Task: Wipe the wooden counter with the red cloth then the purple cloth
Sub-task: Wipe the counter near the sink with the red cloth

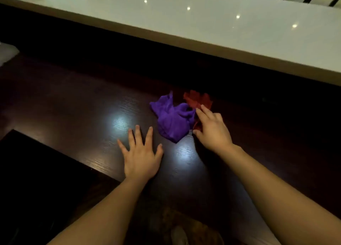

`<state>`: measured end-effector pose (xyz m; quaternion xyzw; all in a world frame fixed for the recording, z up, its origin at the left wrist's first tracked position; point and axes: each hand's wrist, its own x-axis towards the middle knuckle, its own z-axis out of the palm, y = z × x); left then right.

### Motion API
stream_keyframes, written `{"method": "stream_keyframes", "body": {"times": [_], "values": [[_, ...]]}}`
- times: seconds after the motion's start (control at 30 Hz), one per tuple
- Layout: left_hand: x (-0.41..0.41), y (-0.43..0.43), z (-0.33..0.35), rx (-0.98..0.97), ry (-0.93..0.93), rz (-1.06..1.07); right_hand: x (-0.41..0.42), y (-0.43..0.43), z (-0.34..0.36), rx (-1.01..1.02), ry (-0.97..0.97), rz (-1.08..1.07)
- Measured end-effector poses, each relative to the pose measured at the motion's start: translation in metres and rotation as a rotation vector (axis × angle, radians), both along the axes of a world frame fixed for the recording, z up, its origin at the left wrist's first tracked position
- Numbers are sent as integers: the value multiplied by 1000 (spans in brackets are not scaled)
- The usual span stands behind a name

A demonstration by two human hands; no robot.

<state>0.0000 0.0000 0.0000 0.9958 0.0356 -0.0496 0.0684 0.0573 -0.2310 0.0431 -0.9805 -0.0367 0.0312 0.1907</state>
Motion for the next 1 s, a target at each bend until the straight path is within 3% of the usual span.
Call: {"method": "stream_keyframes", "body": {"times": [0.37,0.63,0.77,0.9,1.0], "values": [[0,1,3,16,-76,7,10,15,15,-192,70,-91],[1,0,4,10,-60,-38,-117,18,16,-223,15,-72],[-6,0,7,12,-47,-260,-173,22,9,-177,-89,-92],[-28,-14,7,-12,-100,-464,-175,16,-4,41,-66,-40],[-44,-36,10,-9,-94,-527,-181,2,-13,-8,-85,4]]}}
